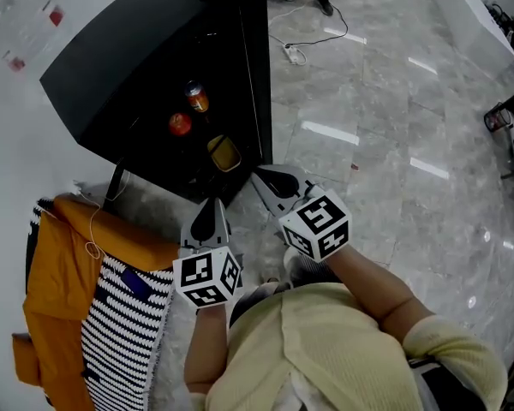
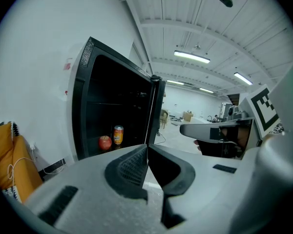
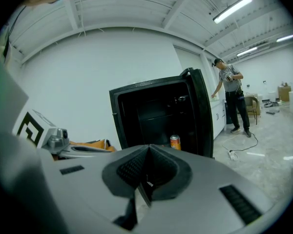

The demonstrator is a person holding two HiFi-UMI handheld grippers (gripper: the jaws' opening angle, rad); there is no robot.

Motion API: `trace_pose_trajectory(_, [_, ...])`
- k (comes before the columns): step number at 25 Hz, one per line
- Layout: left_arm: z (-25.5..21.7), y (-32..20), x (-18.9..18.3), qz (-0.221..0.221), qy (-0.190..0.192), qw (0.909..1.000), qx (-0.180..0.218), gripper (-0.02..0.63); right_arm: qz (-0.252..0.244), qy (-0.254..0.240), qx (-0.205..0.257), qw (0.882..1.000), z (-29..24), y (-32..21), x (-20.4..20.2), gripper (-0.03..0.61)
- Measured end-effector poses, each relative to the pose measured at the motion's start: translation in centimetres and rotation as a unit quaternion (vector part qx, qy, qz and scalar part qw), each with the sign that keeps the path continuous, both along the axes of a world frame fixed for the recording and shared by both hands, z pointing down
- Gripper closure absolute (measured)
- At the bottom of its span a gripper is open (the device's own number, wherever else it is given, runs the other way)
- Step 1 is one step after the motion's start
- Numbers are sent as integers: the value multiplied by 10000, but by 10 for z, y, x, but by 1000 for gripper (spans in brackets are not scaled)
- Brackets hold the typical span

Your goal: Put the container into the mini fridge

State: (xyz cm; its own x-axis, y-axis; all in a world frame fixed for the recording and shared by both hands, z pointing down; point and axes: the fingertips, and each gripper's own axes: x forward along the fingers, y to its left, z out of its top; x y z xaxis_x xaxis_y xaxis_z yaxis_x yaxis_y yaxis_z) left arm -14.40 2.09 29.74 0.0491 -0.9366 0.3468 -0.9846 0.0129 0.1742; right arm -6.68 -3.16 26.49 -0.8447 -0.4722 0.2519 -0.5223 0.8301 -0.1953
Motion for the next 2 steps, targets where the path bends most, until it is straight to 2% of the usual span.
trace_pose_trajectory(2, [1, -2, 2, 26, -18, 10000, -10, 586, 12, 0, 7, 10000, 0, -2, 1, 551])
